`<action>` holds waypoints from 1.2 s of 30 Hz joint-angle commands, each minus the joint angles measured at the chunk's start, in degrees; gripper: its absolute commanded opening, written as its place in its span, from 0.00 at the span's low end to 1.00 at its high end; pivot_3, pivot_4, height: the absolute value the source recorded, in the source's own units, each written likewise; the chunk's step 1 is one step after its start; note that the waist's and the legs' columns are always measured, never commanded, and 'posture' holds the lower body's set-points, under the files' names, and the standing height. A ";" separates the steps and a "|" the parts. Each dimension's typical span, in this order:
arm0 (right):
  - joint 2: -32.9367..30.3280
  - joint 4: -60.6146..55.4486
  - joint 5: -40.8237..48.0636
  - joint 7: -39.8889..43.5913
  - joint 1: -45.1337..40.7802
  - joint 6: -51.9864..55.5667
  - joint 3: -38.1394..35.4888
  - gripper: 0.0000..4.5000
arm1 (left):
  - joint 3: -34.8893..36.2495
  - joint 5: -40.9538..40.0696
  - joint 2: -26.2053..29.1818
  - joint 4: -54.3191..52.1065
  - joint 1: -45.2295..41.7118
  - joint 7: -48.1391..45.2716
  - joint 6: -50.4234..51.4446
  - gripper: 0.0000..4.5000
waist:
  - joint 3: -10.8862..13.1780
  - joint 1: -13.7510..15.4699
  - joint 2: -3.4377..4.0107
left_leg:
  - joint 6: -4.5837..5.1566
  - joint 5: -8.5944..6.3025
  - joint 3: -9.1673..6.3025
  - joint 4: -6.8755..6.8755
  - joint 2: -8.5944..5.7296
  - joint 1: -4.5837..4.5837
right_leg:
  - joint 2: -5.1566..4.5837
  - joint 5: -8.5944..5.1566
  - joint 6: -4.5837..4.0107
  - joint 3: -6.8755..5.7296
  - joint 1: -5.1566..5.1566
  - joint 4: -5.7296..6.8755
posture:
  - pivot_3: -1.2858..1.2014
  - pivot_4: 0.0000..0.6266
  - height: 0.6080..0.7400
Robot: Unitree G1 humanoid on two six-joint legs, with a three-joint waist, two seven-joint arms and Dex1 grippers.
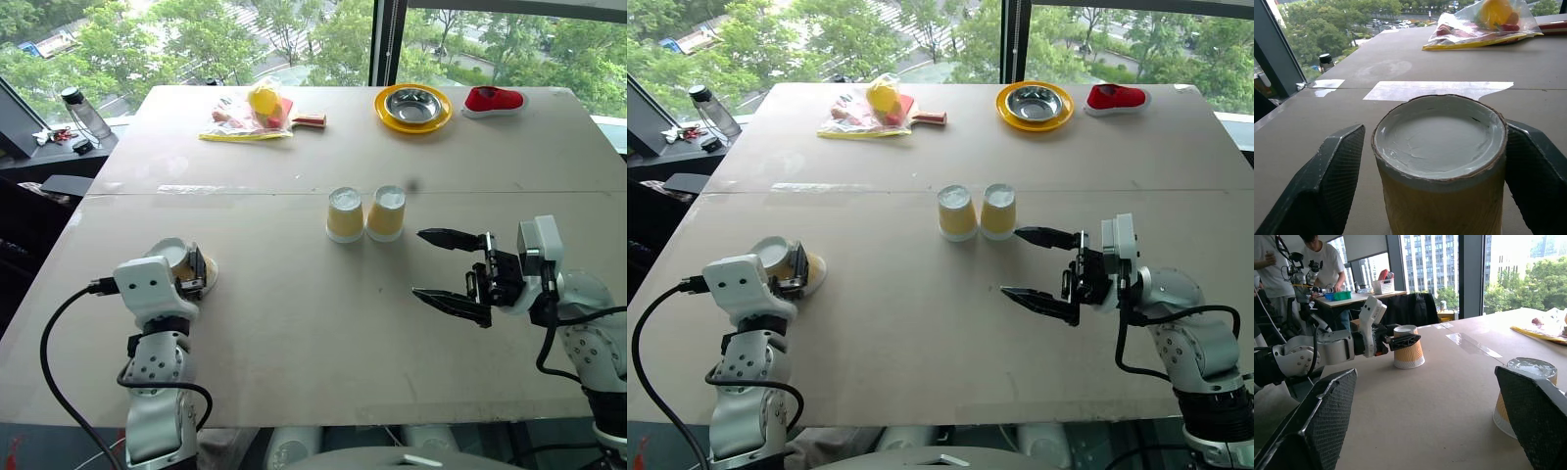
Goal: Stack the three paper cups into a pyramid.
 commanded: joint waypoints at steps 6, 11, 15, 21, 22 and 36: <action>-0.15 -3.10 1.29 -1.48 0.04 0.18 -1.59 1.00 | 0.66 -1.26 3.19 0.67 -3.57 -2.71 -2.26 0.55 | 0.00 0.05 0.00 | 0.00 0.00 -0.02 0.00 0.00 0.01 | 0.00 0.00 0.00 -0.02 0.00 0.03 | 0.52 0.24 1.00; -0.01 -2.69 1.49 -3.94 0.59 -0.21 -4.06 1.00 | -2.09 -9.00 10.05 7.29 -18.97 -14.07 1.55 0.55 | -0.01 1.23 -0.03 | -0.01 0.01 -0.15 0.05 -0.02 -0.04 | 0.01 0.00 0.00 -0.20 0.01 0.09 | 0.52 0.24 1.00; 0.75 -1.01 1.09 -8.68 0.23 -0.18 -7.28 1.00 | -6.06 -16.53 15.27 16.17 -35.38 -27.40 7.46 0.55 | -0.01 1.35 -0.03 | -0.02 0.02 -0.15 0.13 -0.17 -0.04 | 0.02 0.00 0.00 -0.22 0.02 0.12 | 0.52 0.24 1.00; 0.77 0.55 -5.39 -17.33 0.55 -0.21 -8.42 1.00 | -15.42 -21.04 15.07 29.92 -55.98 -47.54 10.19 0.55 | 0.01 1.05 -0.07 | -0.27 0.16 -0.13 0.11 -0.24 -0.17 | 0.05 0.00 0.03 -0.26 -0.08 0.03 | 0.52 0.24 1.00; 0.76 0.50 -5.82 -17.91 0.68 -0.20 -8.36 1.00 | -16.90 -21.22 14.54 31.87 -57.78 -50.84 9.82 0.55 | 0.01 0.94 -0.07 | -0.27 0.16 -0.11 0.07 -0.23 -0.19 | 0.05 0.00 0.03 -0.23 -0.16 0.04 | 0.52 0.24 1.00; 2.06 -2.81 -7.70 -22.42 2.69 -0.05 -8.36 1.00 | -24.27 -11.90 9.03 53.88 -68.46 -61.59 -1.63 0.55 | 0.03 -0.29 -0.05 | -0.24 0.15 -0.10 0.07 -0.20 -0.23 | 0.13 -0.01 0.03 -0.18 -0.21 0.08 | 0.52 0.24 1.00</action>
